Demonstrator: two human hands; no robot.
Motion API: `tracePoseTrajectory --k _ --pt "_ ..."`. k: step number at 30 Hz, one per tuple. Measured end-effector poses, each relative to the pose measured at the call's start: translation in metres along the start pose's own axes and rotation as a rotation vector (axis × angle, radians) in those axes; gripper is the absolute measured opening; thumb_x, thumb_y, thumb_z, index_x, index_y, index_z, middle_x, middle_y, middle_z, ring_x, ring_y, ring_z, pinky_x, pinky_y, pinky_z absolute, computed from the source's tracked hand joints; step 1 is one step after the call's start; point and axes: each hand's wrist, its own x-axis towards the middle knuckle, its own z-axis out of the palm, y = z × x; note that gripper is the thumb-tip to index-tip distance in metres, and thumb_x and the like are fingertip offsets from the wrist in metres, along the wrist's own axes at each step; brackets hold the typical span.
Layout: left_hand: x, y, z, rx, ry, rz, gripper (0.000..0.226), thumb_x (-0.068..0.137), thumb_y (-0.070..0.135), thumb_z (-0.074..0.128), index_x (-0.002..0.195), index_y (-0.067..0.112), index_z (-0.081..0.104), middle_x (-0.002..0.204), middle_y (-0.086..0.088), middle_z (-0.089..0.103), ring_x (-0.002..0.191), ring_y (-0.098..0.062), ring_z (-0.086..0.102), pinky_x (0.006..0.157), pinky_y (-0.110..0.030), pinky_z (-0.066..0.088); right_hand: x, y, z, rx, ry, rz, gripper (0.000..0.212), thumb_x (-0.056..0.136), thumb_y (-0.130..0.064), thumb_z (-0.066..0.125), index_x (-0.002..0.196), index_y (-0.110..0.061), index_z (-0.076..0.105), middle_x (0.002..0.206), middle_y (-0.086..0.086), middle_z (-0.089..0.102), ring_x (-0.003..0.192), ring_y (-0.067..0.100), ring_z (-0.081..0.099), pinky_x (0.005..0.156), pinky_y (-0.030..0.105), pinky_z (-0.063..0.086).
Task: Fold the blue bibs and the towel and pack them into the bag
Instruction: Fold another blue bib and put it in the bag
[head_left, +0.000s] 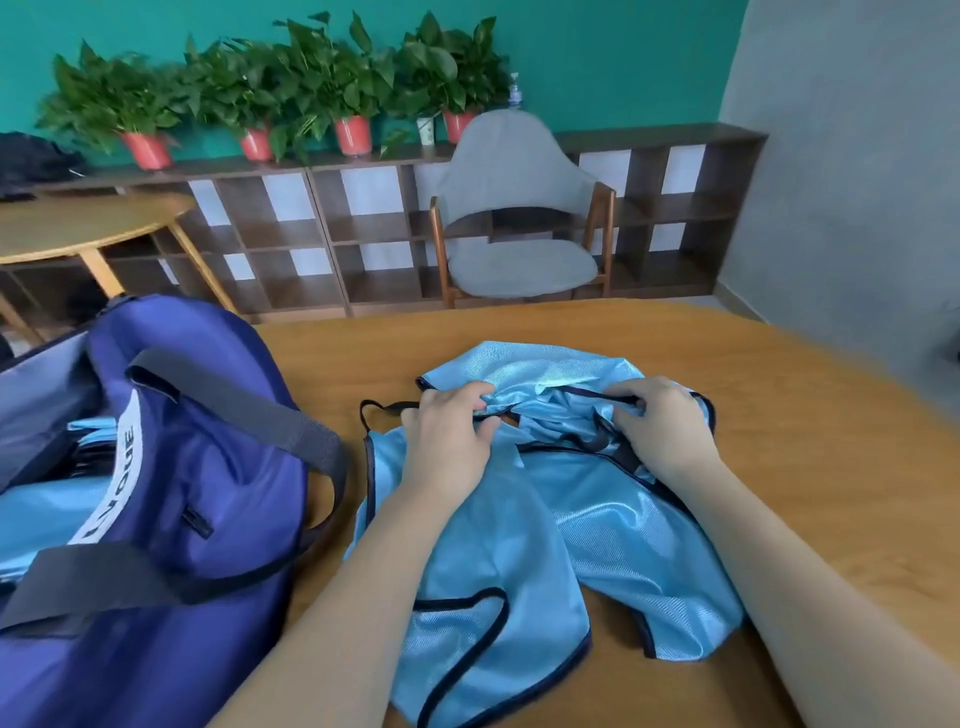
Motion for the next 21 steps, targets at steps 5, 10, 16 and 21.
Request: tracePoseTrajectory --k 5,10,16,21 --pt "0.002 -0.005 0.002 -0.09 0.074 -0.003 0.024 0.096 0.016 0.069 0.116 0.029 0.072 0.095 0.015 0.068 0.105 -0.018 0.051 0.08 -0.029 0.018 0.004 0.004 -0.003 0.115 0.111 0.029 0.008 0.09 -0.018 0.073 0.097 -0.019 0.078 0.079 -0.014 0.06 0.087 0.023 0.061 0.075 0.03 0.042" --pt "-0.001 0.001 -0.005 -0.221 0.215 0.032 0.024 0.094 0.013 0.069 0.11 0.03 0.074 0.084 0.027 0.06 0.106 -0.016 0.056 0.095 -0.037 0.037 0.001 0.005 -0.01 0.381 0.2 0.067 0.007 0.092 -0.032 0.073 0.094 -0.026 0.072 0.101 -0.004 0.064 0.09 0.011 0.058 0.074 0.016 0.04" --pt "-0.002 0.012 -0.03 -0.677 0.4 -0.016 0.019 0.099 0.009 0.063 0.11 0.024 0.068 0.097 0.009 0.072 0.096 -0.007 0.068 0.089 -0.021 0.051 -0.008 0.007 -0.027 0.561 0.241 0.025 0.018 0.096 -0.036 0.067 0.088 -0.021 0.068 0.09 -0.005 0.07 0.083 0.009 0.064 0.075 0.022 0.047" --pt "-0.006 0.018 -0.037 -0.724 0.438 -0.011 0.015 0.1 0.012 0.062 0.106 0.025 0.067 0.1 0.005 0.073 0.097 -0.009 0.069 0.088 -0.023 0.052 -0.018 -0.001 -0.043 0.625 0.348 -0.035 0.023 0.099 -0.041 0.061 0.082 -0.026 0.06 0.073 -0.01 0.06 0.063 -0.001 0.051 0.059 0.012 0.041"
